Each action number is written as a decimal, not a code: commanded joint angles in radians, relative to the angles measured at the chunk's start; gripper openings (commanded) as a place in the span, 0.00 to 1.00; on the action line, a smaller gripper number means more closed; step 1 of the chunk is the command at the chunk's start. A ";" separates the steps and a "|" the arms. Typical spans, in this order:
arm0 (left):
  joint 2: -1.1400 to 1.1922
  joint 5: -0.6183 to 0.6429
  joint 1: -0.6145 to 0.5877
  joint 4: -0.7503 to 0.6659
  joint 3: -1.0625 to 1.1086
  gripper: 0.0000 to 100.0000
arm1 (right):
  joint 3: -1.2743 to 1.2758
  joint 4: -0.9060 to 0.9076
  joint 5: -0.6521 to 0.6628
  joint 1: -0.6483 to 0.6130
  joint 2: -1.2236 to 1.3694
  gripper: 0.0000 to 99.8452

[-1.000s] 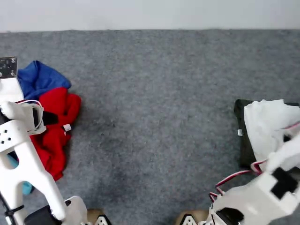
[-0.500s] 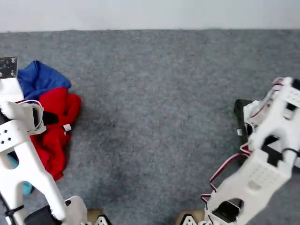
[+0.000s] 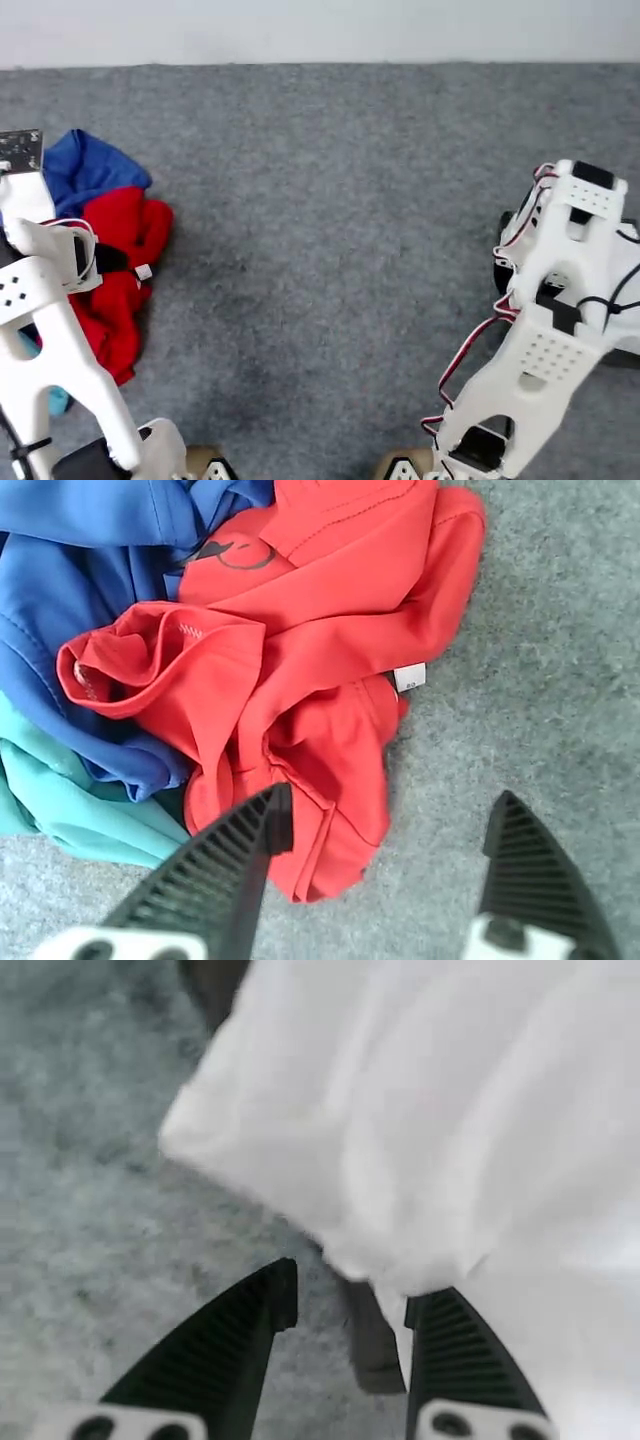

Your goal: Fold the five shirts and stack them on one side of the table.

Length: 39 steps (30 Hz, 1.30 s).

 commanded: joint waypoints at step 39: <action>-0.028 -0.008 0.008 -0.002 -0.002 0.31 | 0.407 0.082 0.276 0.240 -0.495 0.18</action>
